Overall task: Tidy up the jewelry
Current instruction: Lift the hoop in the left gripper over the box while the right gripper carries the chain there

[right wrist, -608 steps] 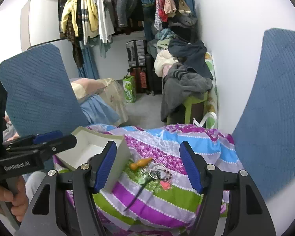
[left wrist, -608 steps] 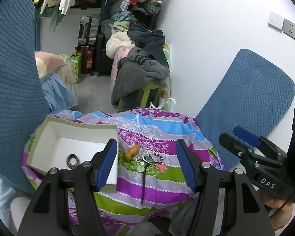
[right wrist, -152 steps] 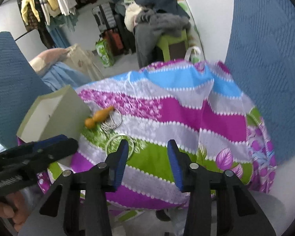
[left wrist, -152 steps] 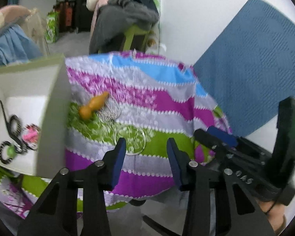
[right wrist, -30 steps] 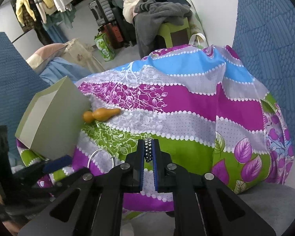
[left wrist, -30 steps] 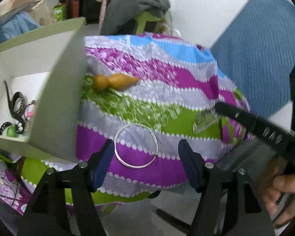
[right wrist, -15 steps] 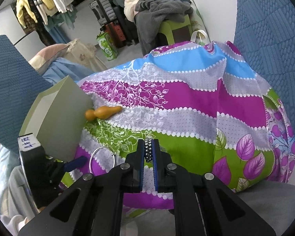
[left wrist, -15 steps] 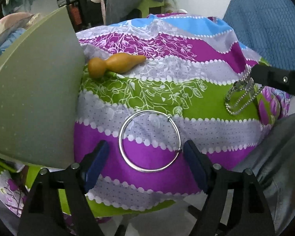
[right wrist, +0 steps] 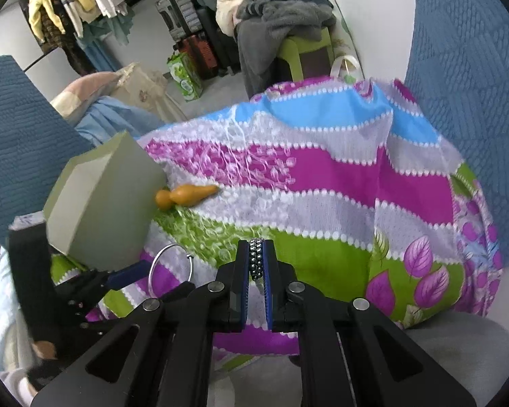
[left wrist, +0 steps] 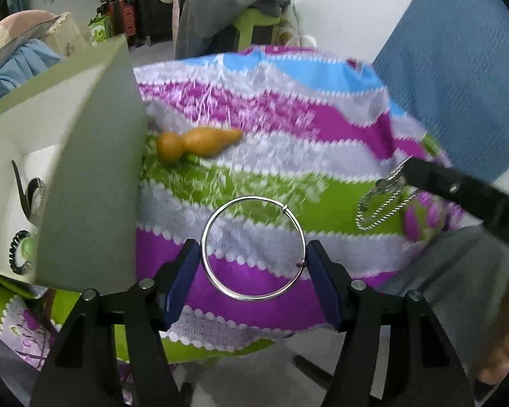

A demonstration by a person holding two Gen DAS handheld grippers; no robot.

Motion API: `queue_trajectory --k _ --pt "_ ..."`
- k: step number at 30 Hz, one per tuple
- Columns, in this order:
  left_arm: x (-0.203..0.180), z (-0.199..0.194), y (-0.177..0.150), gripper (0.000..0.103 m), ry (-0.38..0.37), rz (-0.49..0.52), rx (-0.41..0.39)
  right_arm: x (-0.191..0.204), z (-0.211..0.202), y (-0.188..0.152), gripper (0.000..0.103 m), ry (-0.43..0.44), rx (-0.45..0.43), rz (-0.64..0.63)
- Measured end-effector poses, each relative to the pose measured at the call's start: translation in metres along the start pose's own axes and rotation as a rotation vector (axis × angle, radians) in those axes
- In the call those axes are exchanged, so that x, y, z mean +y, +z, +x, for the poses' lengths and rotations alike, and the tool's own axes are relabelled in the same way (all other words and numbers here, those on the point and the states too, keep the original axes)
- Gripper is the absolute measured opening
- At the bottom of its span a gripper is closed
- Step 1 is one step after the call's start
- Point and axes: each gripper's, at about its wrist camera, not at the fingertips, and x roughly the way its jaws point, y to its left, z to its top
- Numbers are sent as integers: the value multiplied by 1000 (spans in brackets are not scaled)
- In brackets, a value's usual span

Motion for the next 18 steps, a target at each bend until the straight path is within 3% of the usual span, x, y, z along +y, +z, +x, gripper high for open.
queue_trajectory --k 7,18 --pt "13 -71 43 65 -86 -35 -67 29 -39 34 5 10 -90 -41" --pt "67 -178 101 65 -73 -46 -222 106 -82 90 5 37 -190 -140"
